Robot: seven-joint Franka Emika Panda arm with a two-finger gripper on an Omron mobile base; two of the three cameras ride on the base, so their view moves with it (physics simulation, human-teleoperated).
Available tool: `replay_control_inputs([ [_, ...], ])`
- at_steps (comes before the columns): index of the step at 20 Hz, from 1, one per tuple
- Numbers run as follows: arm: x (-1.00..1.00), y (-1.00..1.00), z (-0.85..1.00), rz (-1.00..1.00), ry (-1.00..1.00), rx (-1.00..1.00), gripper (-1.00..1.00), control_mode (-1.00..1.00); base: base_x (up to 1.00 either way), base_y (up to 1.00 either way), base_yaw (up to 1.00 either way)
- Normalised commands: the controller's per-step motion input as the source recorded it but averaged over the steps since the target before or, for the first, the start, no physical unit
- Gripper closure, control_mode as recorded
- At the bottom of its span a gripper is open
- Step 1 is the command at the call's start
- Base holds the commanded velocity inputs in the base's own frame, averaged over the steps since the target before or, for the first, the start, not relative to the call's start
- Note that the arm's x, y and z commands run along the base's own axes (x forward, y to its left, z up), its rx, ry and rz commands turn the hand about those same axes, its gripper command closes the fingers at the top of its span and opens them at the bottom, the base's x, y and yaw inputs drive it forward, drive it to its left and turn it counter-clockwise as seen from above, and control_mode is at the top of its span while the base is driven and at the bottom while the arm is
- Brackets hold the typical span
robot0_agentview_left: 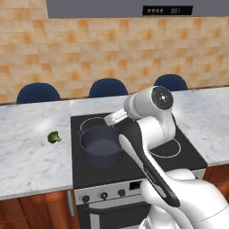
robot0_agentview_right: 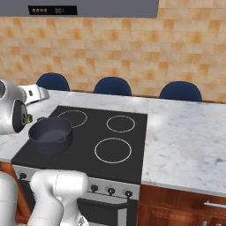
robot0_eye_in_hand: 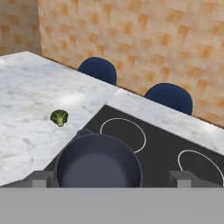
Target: Turn on the burner for the pot on the stove. Wait thirty seconds for the pot to heat up. Then add the broccoli to the pot.
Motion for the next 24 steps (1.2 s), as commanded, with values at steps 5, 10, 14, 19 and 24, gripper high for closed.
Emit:
replay_control_inputs([
  [5, 0.00, 0.00, 0.00, 0.00, 0.00, 0.00, -1.00, -1.00, 0.00, 0.00, 0.00],
  [10, 0.00, 0.00, 0.00, 0.00, 0.00, 0.00, -1.00, -1.00, 0.00, 0.00, 0.00],
  [14, 0.00, 0.00, 0.00, 0.00, 0.00, 0.00, -1.00, -1.00, 0.00, 0.00, 0.00],
  [19, 0.00, 0.00, 0.00, 0.00, 0.00, 0.00, -1.00, -1.00, 0.00, 0.00, 0.00],
  [24, 0.00, 0.00, 0.00, 0.00, 0.00, 0.00, -1.00, -1.00, 0.00, 0.00, 0.00],
])
